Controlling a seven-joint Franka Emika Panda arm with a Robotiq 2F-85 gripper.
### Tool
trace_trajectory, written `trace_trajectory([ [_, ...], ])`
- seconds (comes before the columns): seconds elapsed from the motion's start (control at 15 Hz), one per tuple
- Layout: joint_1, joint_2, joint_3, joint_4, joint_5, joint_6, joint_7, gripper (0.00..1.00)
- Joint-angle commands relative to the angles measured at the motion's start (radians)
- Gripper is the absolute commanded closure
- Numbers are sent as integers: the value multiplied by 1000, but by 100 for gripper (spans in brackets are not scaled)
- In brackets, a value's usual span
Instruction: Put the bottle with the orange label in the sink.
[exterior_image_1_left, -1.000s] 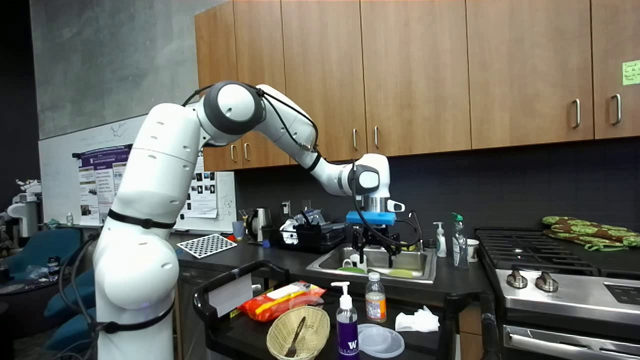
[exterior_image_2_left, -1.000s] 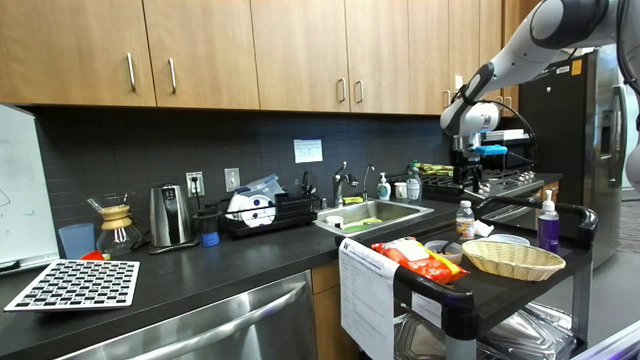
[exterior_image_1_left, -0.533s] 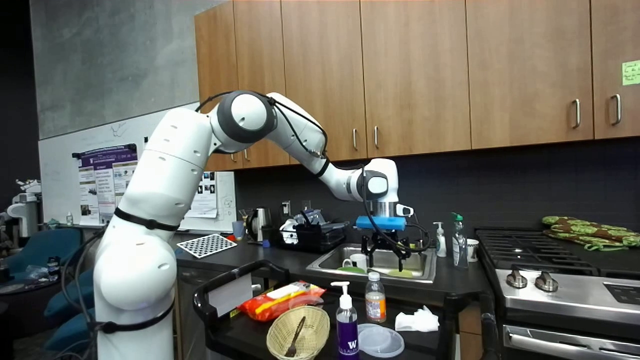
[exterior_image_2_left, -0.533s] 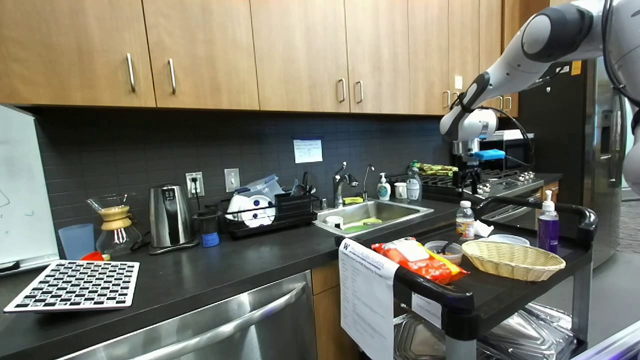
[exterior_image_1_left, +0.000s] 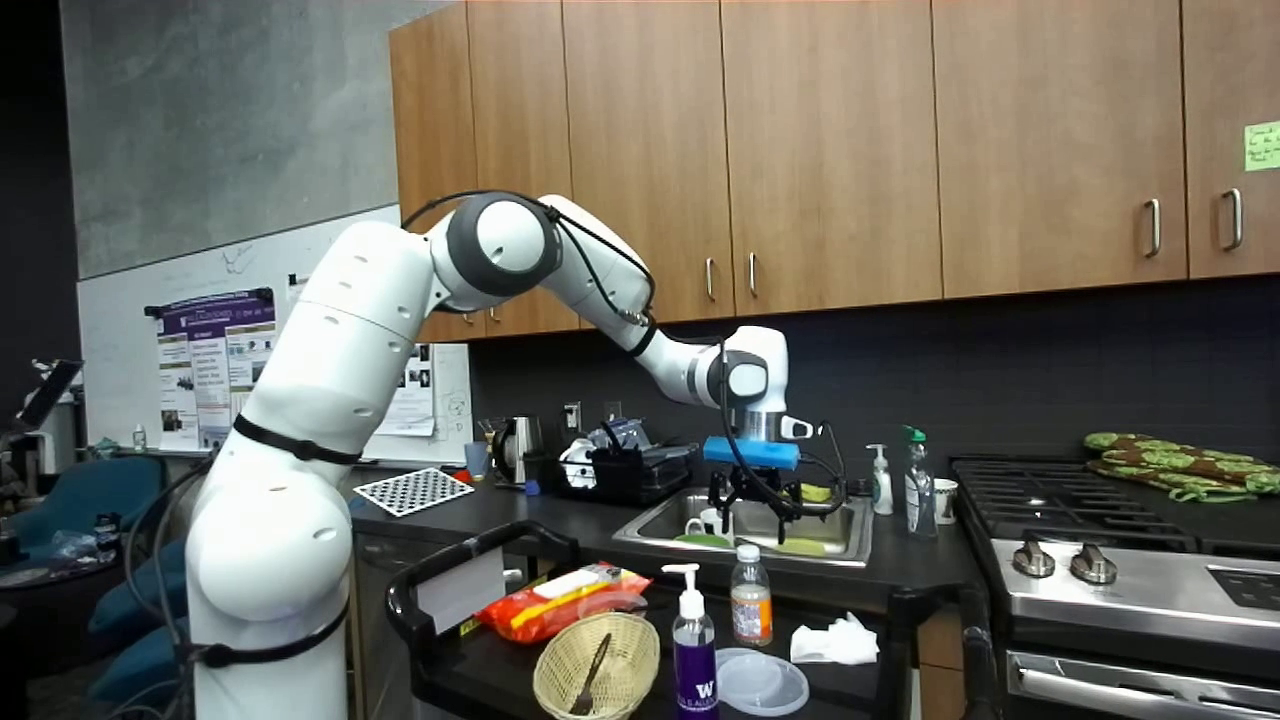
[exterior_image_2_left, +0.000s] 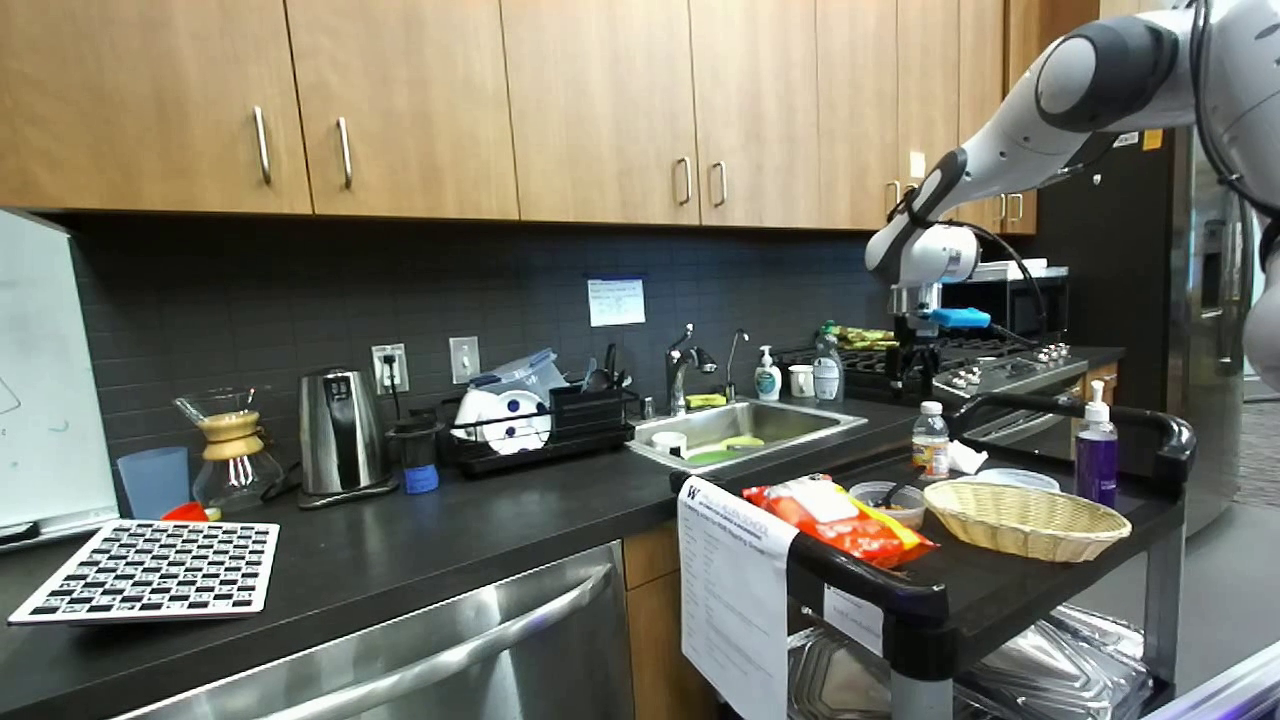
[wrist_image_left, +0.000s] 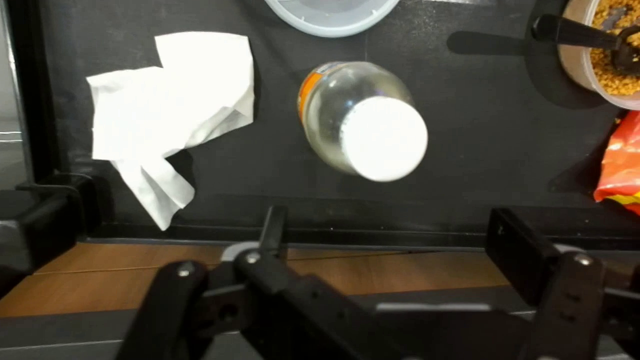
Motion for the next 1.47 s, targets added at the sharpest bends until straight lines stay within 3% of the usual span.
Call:
trace_trajectory([
  [0.0, -12, -6, 13, -6, 4, -19, -20, 0],
  [1.07, -28, -52, -3, -75, -3, -69, -9, 0],
  [1.2, -29, -56, -2, -85, -2, -72, -12, 10],
  [1.33, -28, -58, -2, -93, -2, -71, -12, 35],
  [1.4, -28, -60, -2, -94, -2, -71, -11, 36],
])
